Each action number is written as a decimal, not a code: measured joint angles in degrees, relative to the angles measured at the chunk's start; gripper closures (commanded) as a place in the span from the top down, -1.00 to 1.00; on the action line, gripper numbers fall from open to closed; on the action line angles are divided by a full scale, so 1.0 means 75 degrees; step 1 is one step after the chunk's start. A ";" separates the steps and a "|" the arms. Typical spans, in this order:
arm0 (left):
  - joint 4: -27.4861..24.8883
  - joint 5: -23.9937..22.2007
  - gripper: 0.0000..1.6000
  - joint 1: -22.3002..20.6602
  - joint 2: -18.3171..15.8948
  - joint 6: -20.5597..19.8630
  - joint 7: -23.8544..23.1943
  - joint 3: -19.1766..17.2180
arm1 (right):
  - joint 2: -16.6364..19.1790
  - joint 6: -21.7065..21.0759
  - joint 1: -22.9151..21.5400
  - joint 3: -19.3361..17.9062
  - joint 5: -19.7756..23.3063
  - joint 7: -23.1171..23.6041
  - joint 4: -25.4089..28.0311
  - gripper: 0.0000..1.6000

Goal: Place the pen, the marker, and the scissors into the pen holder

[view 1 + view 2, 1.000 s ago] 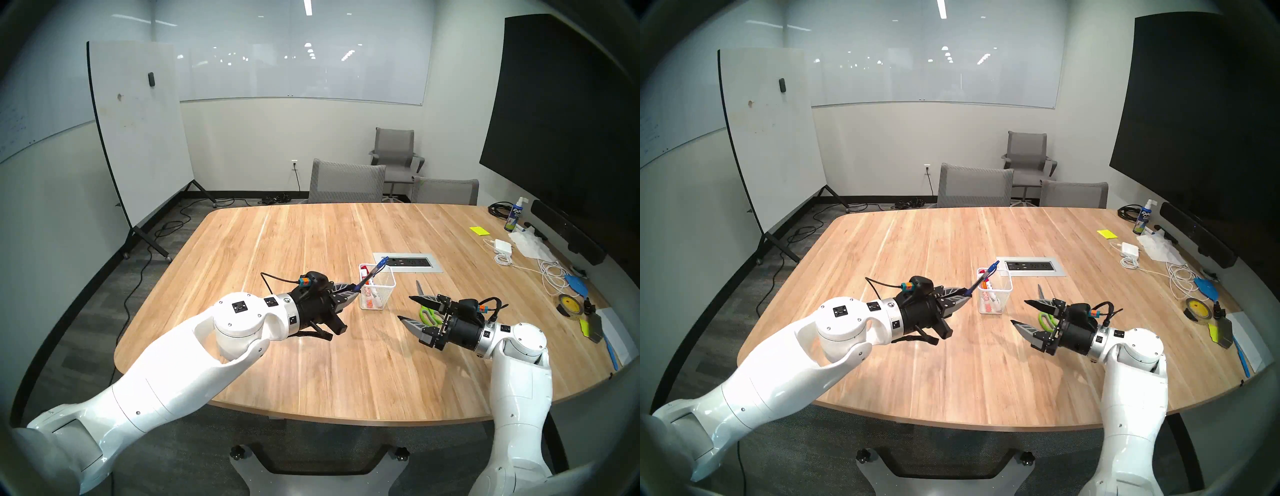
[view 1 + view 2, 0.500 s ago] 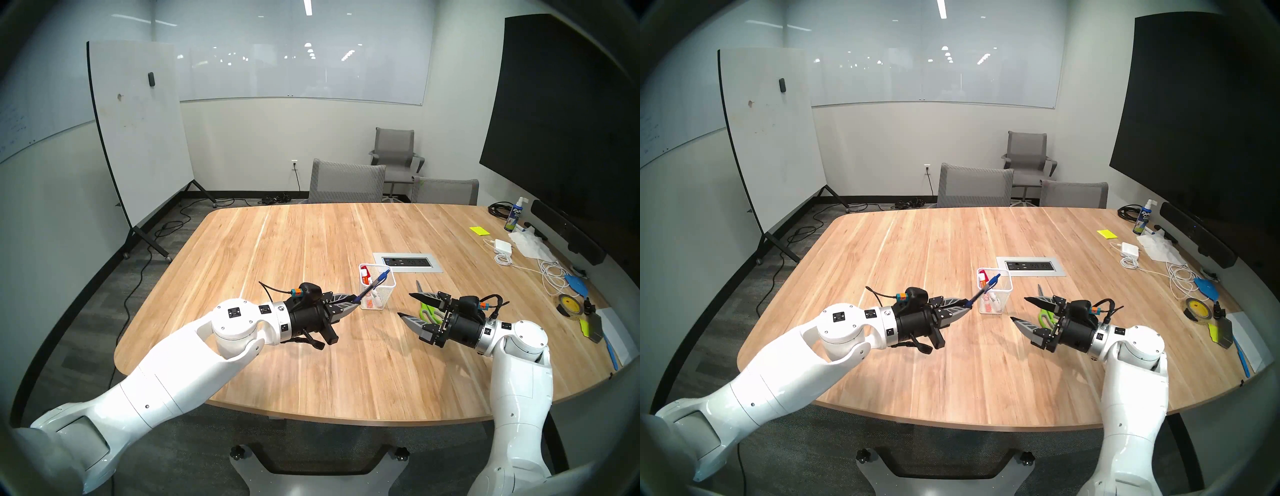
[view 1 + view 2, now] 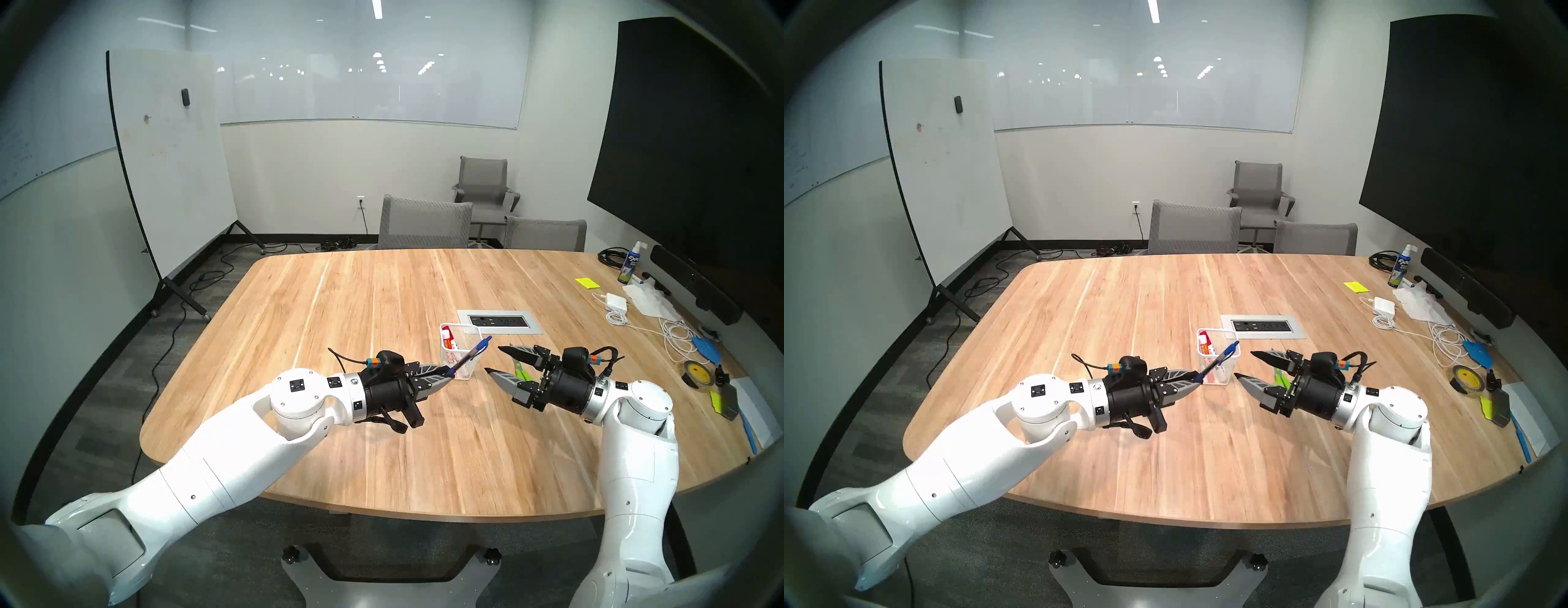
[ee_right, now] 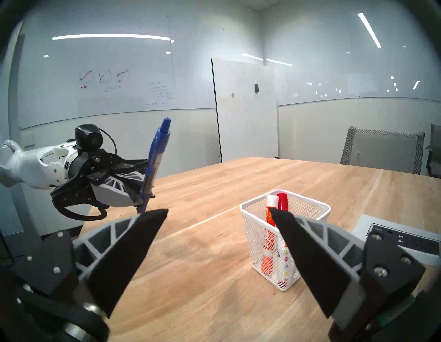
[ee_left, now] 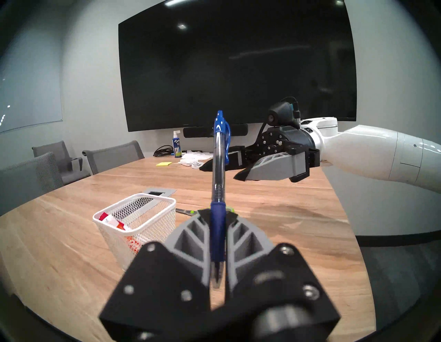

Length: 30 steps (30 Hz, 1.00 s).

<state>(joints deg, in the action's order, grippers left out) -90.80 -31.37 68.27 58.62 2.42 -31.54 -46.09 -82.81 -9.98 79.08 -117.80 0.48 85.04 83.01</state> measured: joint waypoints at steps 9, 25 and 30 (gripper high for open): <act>0.0028 0.0006 -1.00 -0.0030 0.0064 0.0085 -0.0081 0.0002 | 0.0507 -0.0229 0.0179 0.0508 0.0983 -0.0001 0.0074 1.00; 0.0098 0.0042 -1.00 -0.0044 0.0161 0.0209 -0.0184 0.0057 | 0.1677 0.0058 0.0602 0.1436 0.2755 0.0000 -0.0033 1.00; 0.0121 0.0053 -1.00 -0.0044 0.0200 0.0250 -0.0230 0.0083 | 0.1854 0.0126 0.0609 0.1592 0.2964 0.0000 -0.0093 1.00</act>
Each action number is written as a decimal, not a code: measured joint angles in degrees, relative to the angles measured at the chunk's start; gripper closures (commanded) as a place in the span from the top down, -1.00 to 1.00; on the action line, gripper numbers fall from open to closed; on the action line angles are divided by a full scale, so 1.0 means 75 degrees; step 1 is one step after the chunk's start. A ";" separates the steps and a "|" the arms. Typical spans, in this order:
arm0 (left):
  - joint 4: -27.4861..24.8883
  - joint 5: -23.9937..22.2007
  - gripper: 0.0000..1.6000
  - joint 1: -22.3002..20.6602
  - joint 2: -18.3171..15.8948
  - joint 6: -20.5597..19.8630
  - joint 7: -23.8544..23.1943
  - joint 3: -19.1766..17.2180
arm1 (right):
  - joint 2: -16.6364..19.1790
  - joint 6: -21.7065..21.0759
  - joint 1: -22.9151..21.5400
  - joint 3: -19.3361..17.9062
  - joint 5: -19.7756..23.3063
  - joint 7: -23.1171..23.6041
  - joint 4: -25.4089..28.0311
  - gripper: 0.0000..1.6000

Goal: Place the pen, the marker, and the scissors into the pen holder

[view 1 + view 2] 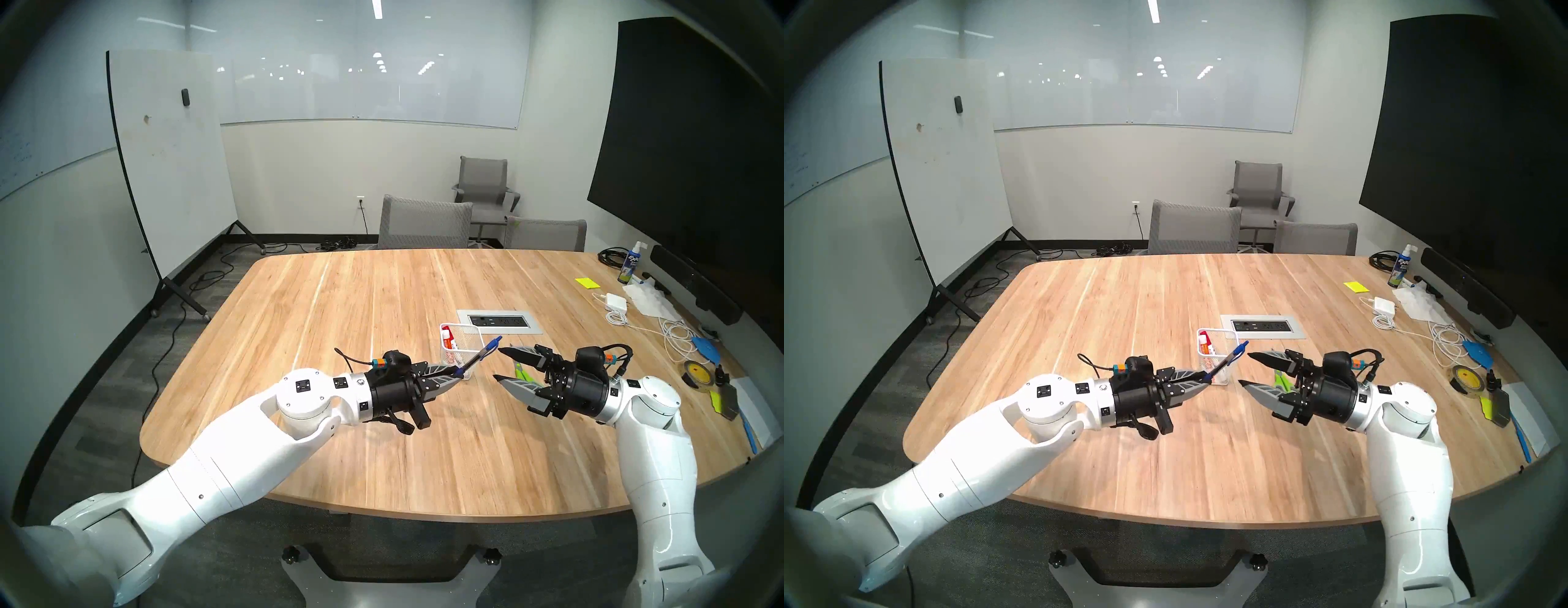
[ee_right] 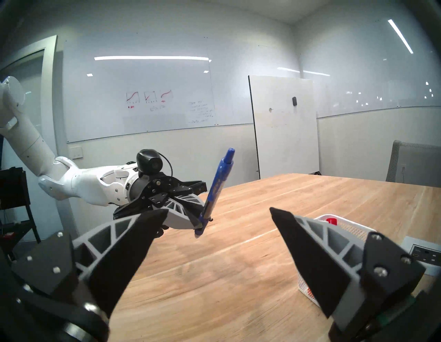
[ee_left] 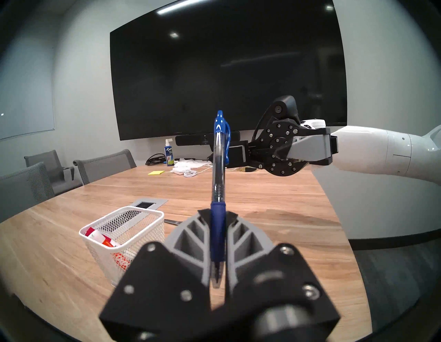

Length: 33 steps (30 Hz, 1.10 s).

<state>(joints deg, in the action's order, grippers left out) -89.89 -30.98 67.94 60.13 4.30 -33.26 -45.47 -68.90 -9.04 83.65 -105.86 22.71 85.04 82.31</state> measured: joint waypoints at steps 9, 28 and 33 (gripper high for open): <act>0.0012 0.0011 -1.00 -0.0007 0.0116 0.0068 -0.0087 0.0067 | 0.0166 0.0103 -0.0018 0.0163 0.0190 0.0000 -0.0081 1.00; 0.0314 -0.0010 -1.00 0.0020 0.0366 0.0275 -0.0212 0.0225 | 0.0234 0.0190 -0.0005 0.0174 0.0363 0.0000 -0.0118 1.00; 0.0471 -0.0016 -1.00 0.0016 0.0465 0.0304 -0.0246 0.0286 | 0.0243 0.0159 -0.0005 0.0146 0.0413 0.0000 -0.0122 1.00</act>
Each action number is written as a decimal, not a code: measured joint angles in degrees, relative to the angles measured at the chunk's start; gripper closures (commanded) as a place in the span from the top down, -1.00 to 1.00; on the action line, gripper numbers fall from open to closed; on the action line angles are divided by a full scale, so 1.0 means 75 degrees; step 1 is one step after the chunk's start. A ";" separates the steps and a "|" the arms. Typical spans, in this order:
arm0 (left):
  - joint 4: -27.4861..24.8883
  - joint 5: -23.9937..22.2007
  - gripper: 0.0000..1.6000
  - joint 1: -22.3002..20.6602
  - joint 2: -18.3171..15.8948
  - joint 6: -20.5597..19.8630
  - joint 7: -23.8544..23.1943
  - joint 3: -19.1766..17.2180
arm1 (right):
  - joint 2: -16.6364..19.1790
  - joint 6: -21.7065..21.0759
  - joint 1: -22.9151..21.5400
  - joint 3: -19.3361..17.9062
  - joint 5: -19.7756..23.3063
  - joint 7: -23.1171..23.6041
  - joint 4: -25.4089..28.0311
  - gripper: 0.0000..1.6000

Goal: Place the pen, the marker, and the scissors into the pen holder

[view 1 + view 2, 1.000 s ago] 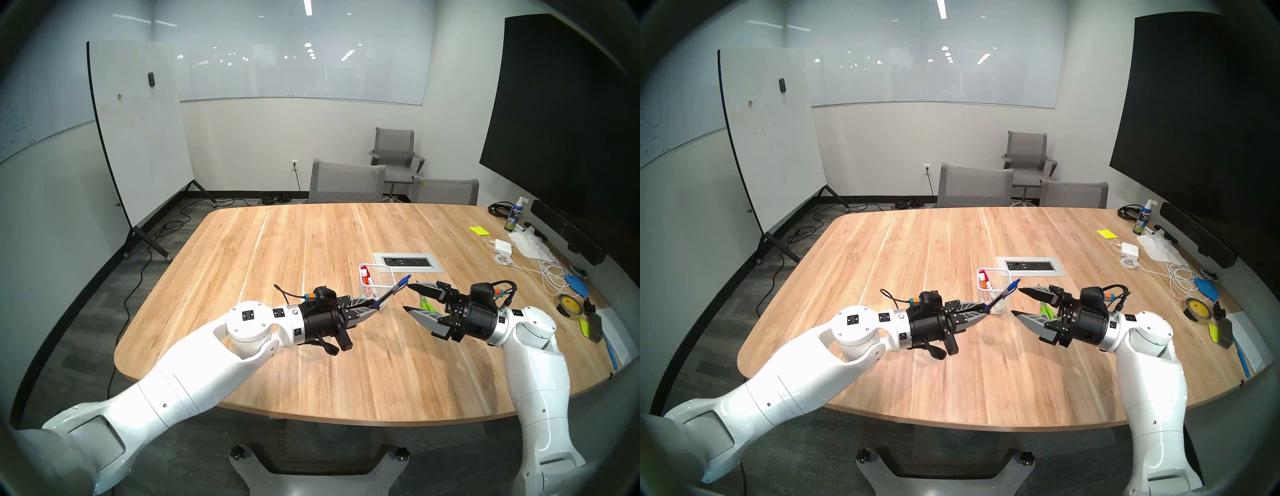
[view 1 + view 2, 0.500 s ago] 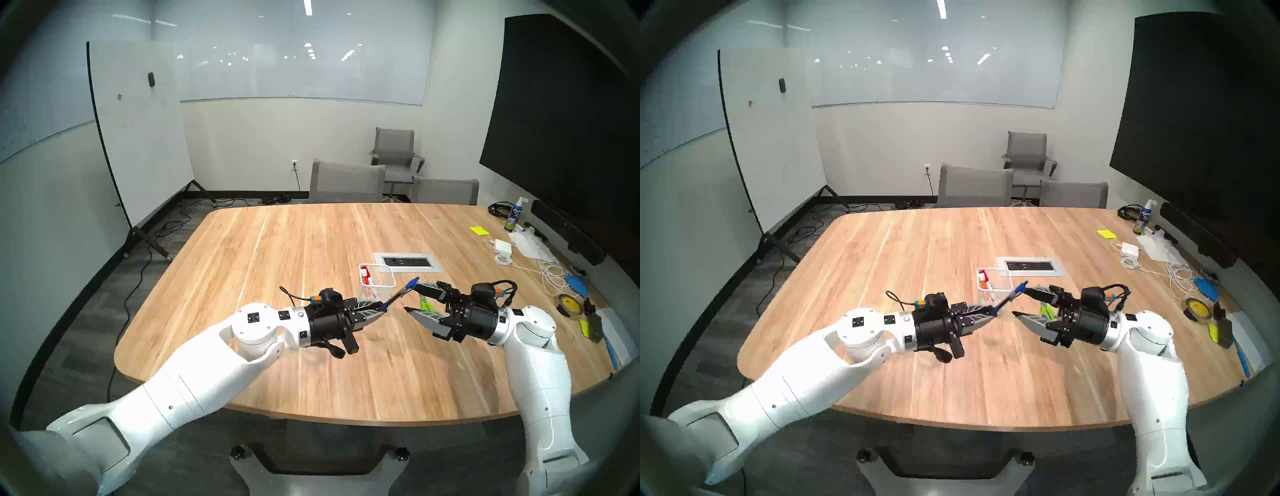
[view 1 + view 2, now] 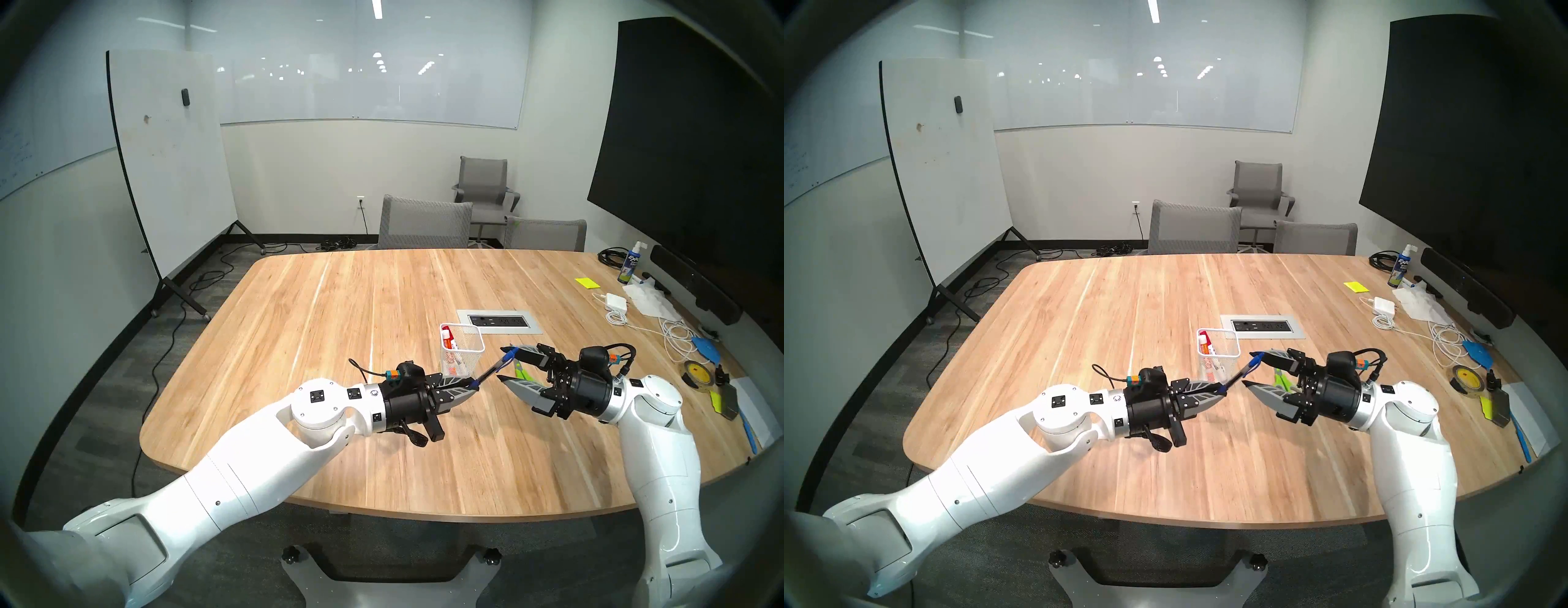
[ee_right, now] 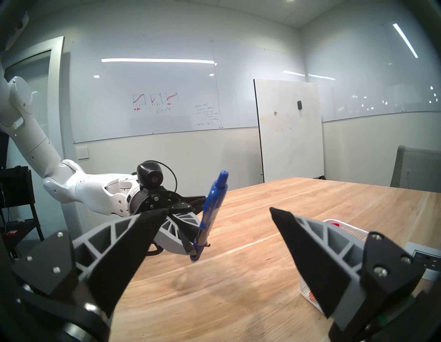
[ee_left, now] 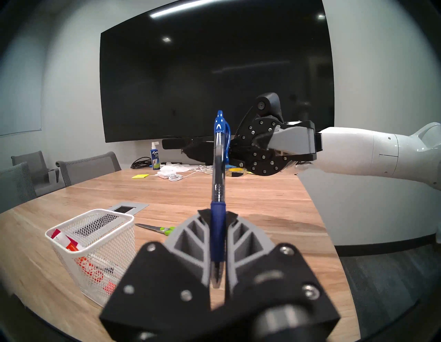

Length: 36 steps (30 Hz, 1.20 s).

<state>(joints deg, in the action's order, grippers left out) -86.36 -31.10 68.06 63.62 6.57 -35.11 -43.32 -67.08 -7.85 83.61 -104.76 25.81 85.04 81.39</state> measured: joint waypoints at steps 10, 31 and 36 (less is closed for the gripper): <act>0.0071 -0.0010 -1.00 -0.0018 0.0131 0.0063 0.0067 -0.0008 | -0.0010 -0.0269 -0.0017 -0.0060 0.0089 0.0000 -0.0058 1.00; 0.0037 -0.0016 -1.00 -0.0011 0.0196 0.0259 0.0263 -0.0004 | -0.0250 -0.0778 -0.0073 -0.0223 0.0176 -0.0031 -0.0123 1.00; 0.0051 -0.0053 -1.00 0.0007 0.0220 0.0342 0.0260 0.0005 | -0.0321 -0.0879 -0.0068 -0.0262 0.0176 -0.0079 -0.0048 1.00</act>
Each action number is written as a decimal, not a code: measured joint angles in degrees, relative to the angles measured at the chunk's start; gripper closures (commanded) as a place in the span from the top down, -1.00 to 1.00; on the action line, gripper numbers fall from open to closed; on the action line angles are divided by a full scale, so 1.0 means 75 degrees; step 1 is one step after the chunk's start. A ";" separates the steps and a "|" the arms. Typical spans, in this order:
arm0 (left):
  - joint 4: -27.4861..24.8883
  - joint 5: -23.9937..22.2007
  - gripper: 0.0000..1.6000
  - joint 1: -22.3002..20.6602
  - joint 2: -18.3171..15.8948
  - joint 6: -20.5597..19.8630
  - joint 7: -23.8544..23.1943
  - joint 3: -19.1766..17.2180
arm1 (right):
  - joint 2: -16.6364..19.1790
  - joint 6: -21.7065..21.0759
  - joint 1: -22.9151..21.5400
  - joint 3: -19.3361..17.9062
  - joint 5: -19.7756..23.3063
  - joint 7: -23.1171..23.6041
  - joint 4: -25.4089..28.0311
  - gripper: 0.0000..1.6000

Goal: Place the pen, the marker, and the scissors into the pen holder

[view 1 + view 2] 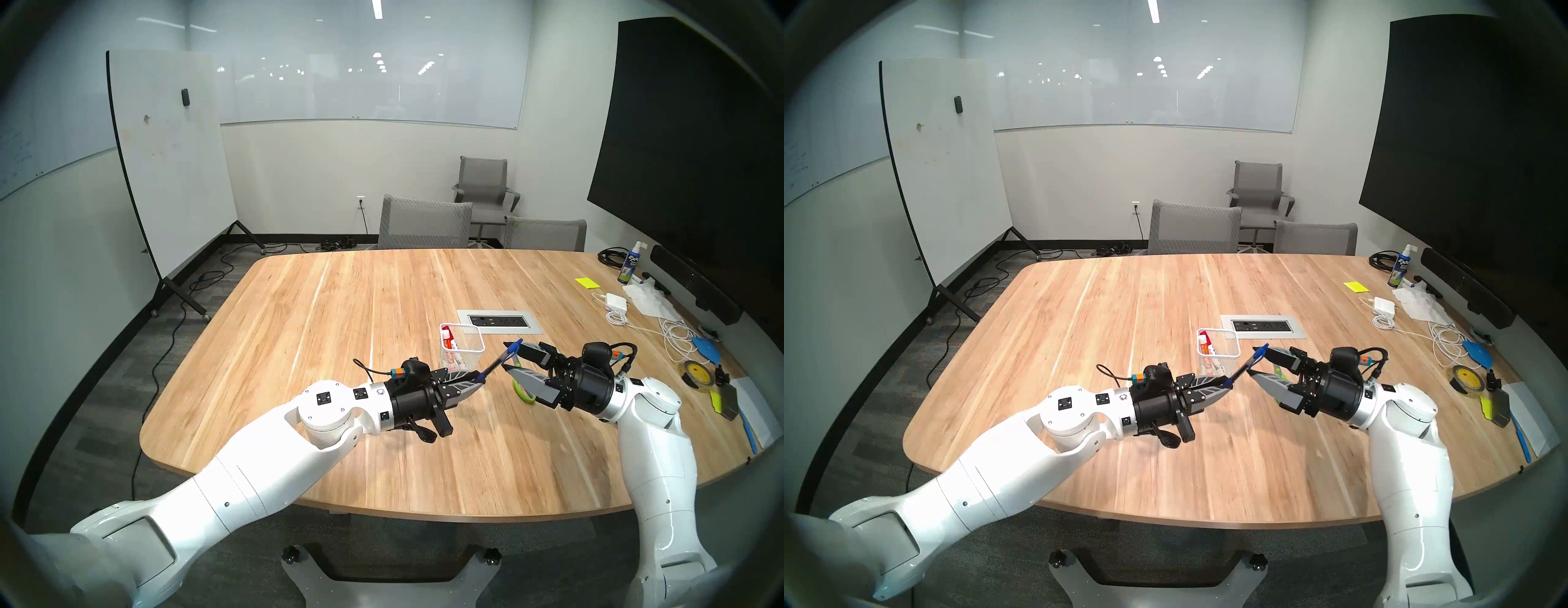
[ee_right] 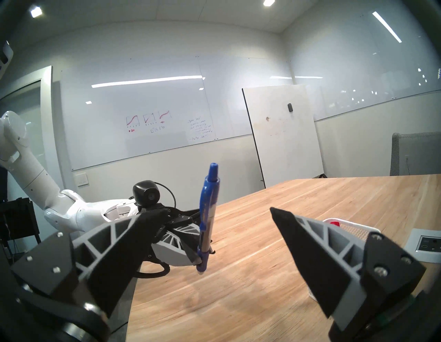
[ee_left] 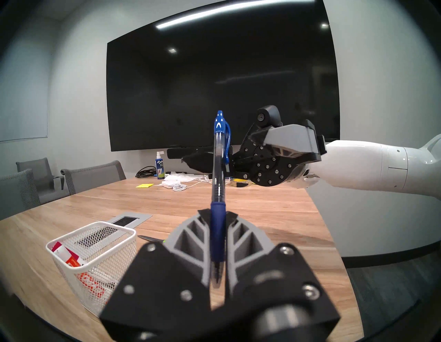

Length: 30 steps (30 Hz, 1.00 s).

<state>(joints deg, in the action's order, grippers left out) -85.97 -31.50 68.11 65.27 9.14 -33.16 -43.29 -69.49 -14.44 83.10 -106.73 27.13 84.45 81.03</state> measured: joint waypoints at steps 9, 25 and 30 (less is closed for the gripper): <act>0.0099 -0.0038 -1.00 0.0011 0.0084 0.0094 -0.0123 0.0053 | -0.0097 -0.0121 0.0004 -0.0052 -0.0009 -0.0067 0.0084 0.87; 0.0167 -0.0048 -1.00 0.0007 0.0148 0.0121 -0.0175 0.0068 | -0.0195 -0.0203 0.0004 -0.0095 -0.0050 -0.0081 0.0104 -0.40; 0.0167 -0.0053 -1.00 -0.0010 0.0160 0.0104 -0.0176 0.0066 | -0.0198 -0.0213 0.0001 -0.0133 -0.0068 -0.0077 0.0099 -0.83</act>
<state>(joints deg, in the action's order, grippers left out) -84.72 -31.89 68.03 66.47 9.92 -34.48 -42.79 -70.97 -16.04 83.11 -107.73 26.62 83.87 81.78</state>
